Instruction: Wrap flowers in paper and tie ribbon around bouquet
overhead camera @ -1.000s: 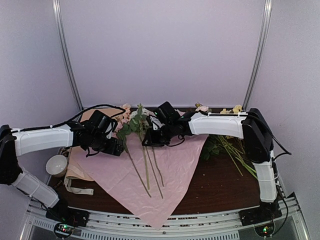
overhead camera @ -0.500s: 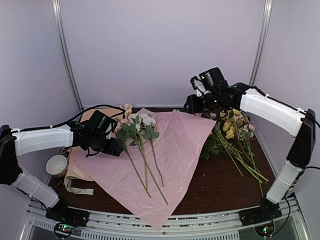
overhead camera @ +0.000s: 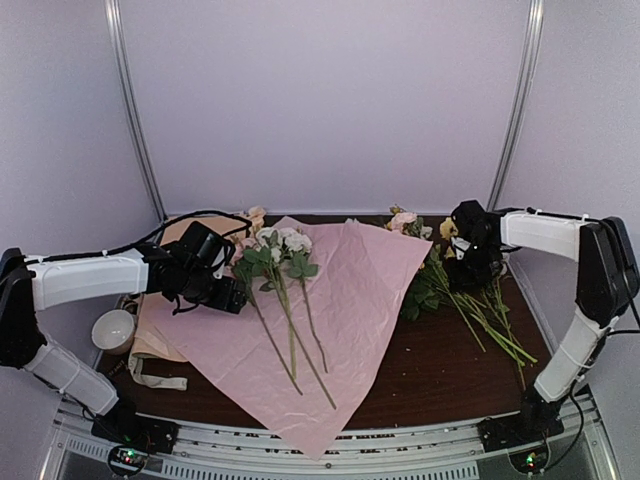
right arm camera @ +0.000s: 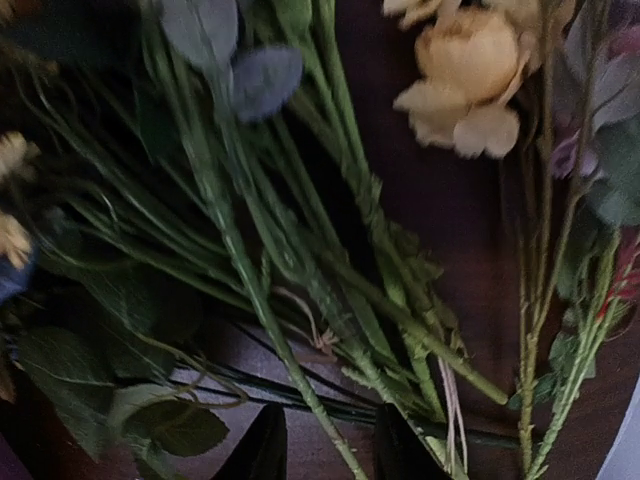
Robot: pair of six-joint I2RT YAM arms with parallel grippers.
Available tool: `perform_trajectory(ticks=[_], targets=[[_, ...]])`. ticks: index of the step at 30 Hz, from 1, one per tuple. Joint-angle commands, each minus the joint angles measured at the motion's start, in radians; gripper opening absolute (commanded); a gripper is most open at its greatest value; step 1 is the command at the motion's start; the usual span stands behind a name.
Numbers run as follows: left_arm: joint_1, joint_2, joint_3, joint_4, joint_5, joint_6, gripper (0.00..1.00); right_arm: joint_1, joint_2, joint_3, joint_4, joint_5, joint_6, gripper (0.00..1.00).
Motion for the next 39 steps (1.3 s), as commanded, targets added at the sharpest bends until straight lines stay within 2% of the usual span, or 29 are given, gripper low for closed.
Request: perform_trajectory(ticks=[1,9,15,22,28,31,34,37,39], targets=[[0.009,0.003,0.003,0.021,0.005,0.013,0.88,0.006,0.011,-0.074,-0.016,-0.047,-0.014,0.3],[0.009,0.006,-0.003,0.022,0.005,0.012,0.88,0.007,0.087,-0.08,0.02,-0.026,-0.019,0.21],[0.008,0.006,-0.003,0.022,0.003,0.015,0.88,0.01,0.088,-0.053,-0.004,0.002,-0.031,0.0],[0.009,0.012,0.001,0.022,0.002,0.021,0.88,0.012,-0.029,-0.006,-0.075,0.098,-0.038,0.0],[0.008,0.005,0.003,0.019,-0.003,0.027,0.88,0.012,-0.241,0.091,-0.085,0.172,-0.004,0.0],[0.008,0.001,0.001,0.02,-0.006,0.027,0.88,0.033,-0.332,0.135,-0.02,0.1,0.01,0.0],[0.008,-0.001,-0.001,0.028,0.002,0.025,0.88,0.133,-0.387,0.144,0.134,-0.072,0.012,0.0],[0.009,-0.002,0.0,0.039,0.011,0.021,0.89,0.297,-0.349,0.153,0.308,-0.21,0.075,0.0],[0.01,0.0,0.005,0.041,0.017,0.019,0.89,0.39,-0.25,0.177,0.422,-0.37,0.158,0.0]])
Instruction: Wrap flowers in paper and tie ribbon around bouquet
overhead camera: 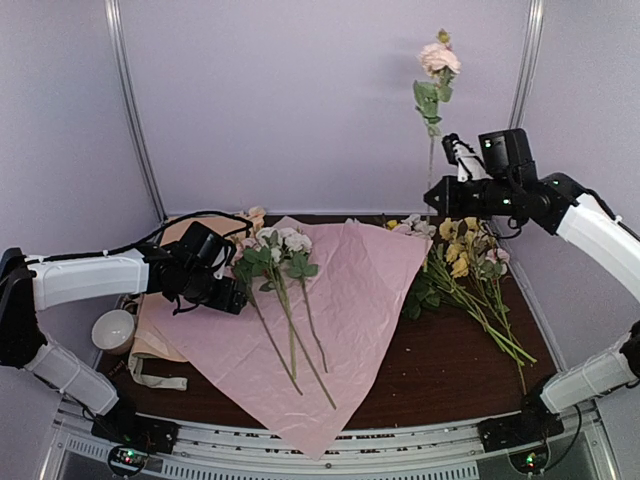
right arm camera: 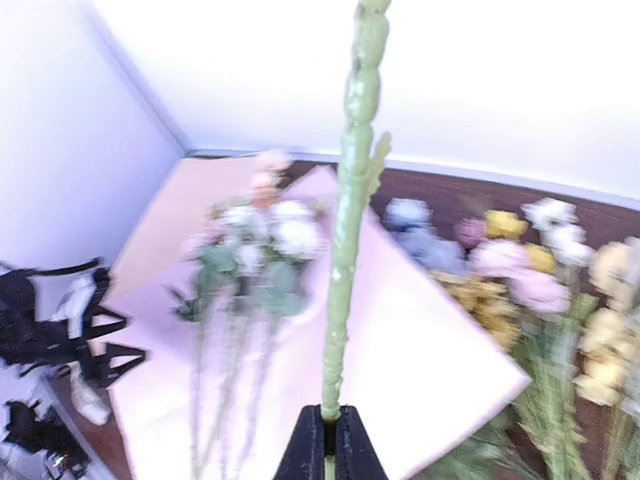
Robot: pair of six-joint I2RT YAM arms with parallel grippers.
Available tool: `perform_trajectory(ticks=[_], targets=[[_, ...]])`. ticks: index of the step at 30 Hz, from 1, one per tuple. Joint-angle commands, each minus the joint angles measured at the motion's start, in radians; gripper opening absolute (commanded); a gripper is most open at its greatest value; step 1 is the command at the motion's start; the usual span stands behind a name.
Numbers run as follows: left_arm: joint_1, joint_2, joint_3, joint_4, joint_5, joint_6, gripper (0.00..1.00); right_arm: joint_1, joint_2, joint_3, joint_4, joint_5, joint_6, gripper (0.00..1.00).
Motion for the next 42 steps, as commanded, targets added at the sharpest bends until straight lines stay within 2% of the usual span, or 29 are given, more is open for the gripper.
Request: perform_trajectory(ticks=[1,3,9,12,16,19,23,25,29,34,42], targets=[[0.01,-0.004,0.007,0.037,0.016,0.004,0.89,0.187,0.201,0.047,0.305,-0.361,0.182,0.0],[0.01,-0.01,0.004,0.035,0.016,0.002,0.89,0.252,0.33,0.106,0.359,-0.405,0.275,0.0],[0.016,-0.04,-0.029,0.027,-0.001,0.001,0.89,0.396,0.697,0.351,0.254,-0.424,0.325,0.0],[0.021,-0.047,-0.043,0.026,-0.002,-0.001,0.89,0.412,0.798,0.372,0.254,-0.425,0.357,0.0],[0.026,-0.045,-0.048,0.03,-0.001,0.0,0.89,0.414,0.844,0.343,0.257,-0.403,0.372,0.0],[0.026,-0.034,-0.041,0.03,0.002,0.003,0.89,0.414,0.84,0.313,0.239,-0.369,0.359,0.01],[0.028,-0.02,-0.027,0.03,0.006,0.006,0.89,0.413,0.806,0.305,0.186,-0.316,0.305,0.31],[0.028,-0.017,-0.021,0.029,0.008,0.008,0.89,0.409,0.779,0.308,0.159,-0.288,0.266,0.36],[0.028,-0.017,-0.02,0.024,0.004,0.009,0.89,0.367,0.695,0.295,0.091,-0.233,0.197,0.38],[0.029,-0.029,-0.034,0.02,-0.002,0.009,0.89,0.238,0.493,0.183,0.083,-0.163,0.148,0.38],[0.029,-0.033,-0.037,0.021,-0.004,0.009,0.89,-0.082,0.246,0.0,-0.044,0.007,0.059,0.39]])
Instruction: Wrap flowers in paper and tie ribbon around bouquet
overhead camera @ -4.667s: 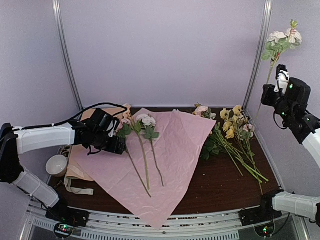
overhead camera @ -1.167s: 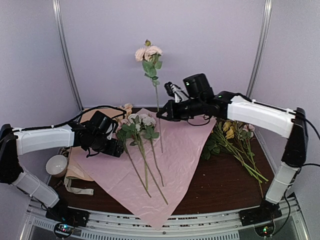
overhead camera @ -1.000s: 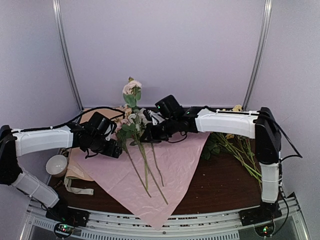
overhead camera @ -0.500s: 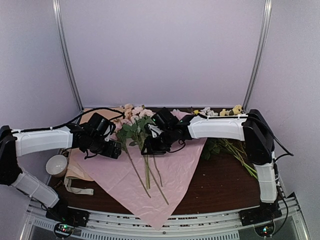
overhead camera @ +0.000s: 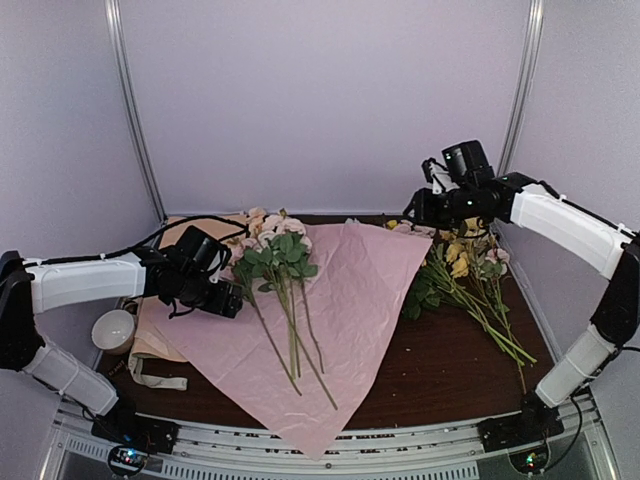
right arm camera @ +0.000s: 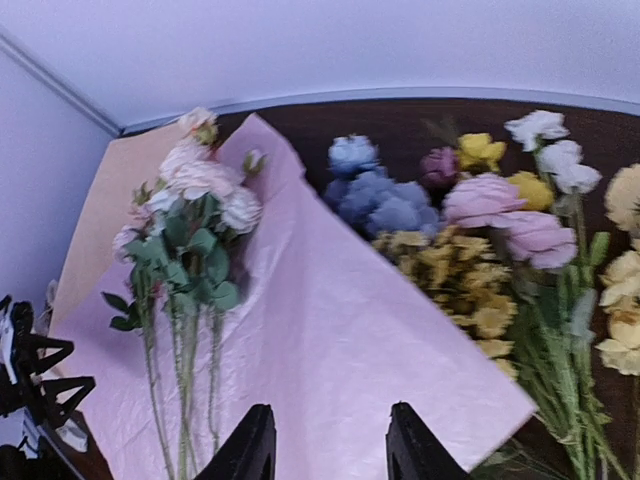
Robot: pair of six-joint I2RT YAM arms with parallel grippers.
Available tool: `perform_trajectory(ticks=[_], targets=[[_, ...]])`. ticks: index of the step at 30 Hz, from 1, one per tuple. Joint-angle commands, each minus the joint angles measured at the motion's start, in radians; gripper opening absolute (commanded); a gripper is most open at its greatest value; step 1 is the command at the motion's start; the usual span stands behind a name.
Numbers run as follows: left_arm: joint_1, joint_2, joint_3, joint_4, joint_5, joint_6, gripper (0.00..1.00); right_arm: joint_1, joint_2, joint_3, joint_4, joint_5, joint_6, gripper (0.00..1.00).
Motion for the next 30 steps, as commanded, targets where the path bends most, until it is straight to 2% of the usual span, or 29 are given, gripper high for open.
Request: perform_trajectory(ticks=[1,6,10,19,23,30], targets=[[0.009,-0.013,0.003,0.021,-0.009,0.011,0.89,-0.153,-0.08,-0.103,-0.131,0.134,-0.083,0.39],[0.008,-0.009,0.005,0.023,-0.009,0.014,0.89,-0.356,-0.13,-0.205,-0.194,0.222,-0.142,0.39],[0.009,0.0,0.01,0.023,-0.002,0.014,0.89,-0.459,-0.118,-0.299,-0.17,0.199,-0.149,0.37],[0.01,0.0,0.003,0.022,-0.001,0.019,0.89,-0.473,0.044,-0.334,-0.121,0.236,-0.148,0.35],[0.009,-0.002,-0.006,0.024,-0.004,0.018,0.89,-0.474,0.111,-0.29,-0.13,0.351,-0.155,0.31],[0.009,0.016,0.0,0.026,0.003,0.015,0.89,-0.474,0.229,-0.241,-0.129,0.356,-0.177,0.27]])
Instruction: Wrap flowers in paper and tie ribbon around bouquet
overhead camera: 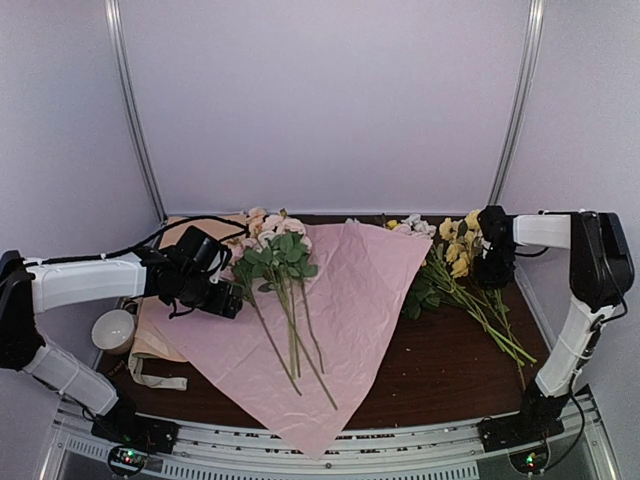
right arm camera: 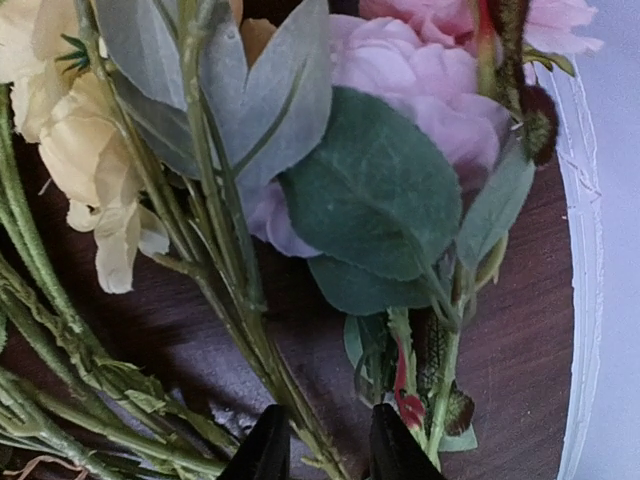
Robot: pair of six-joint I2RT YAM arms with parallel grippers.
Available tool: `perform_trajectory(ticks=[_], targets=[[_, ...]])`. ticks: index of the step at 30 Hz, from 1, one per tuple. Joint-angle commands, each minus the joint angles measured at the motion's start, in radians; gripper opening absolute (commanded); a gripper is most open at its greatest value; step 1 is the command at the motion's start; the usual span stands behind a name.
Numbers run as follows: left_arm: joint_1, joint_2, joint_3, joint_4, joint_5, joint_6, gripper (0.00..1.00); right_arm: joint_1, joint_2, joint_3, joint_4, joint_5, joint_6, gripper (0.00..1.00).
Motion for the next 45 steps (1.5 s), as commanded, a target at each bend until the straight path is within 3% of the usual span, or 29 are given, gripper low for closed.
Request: perform_trajectory(ticks=[1,8,13,16,22,31,34,38,41,45], targets=[[0.009,0.014,0.002,0.026,0.004,0.009,0.89,0.001,0.053,0.043,0.008,0.05,-0.022,0.26],[0.009,0.02,0.004,0.025,0.0,0.014,0.89,0.001,0.086,0.053,0.023,0.012,-0.039,0.17],[0.01,0.025,0.01,0.023,0.004,0.012,0.89,0.001,0.093,0.066,0.019,-0.007,-0.053,0.0],[0.01,0.02,0.011,0.018,-0.001,0.017,0.89,0.002,0.067,0.08,0.001,0.011,-0.064,0.0],[0.01,0.019,0.013,0.013,-0.007,0.018,0.89,0.006,-0.142,0.082,0.023,-0.009,-0.085,0.0],[0.01,0.024,0.029,0.012,-0.008,0.022,0.89,0.029,-0.499,0.063,0.231,-0.269,-0.002,0.0],[0.011,0.023,0.033,0.014,-0.005,0.023,0.89,0.118,-0.548,0.078,0.305,-0.352,0.082,0.0],[0.012,0.02,0.035,0.013,-0.007,0.023,0.89,0.338,-0.525,0.083,0.473,-0.455,0.278,0.0],[0.015,0.018,0.035,0.013,-0.004,0.019,0.89,0.514,-0.418,0.087,0.649,-0.504,0.413,0.0],[0.015,0.002,0.028,0.009,-0.003,0.013,0.89,0.669,-0.198,0.182,0.689,-0.487,0.487,0.0]])
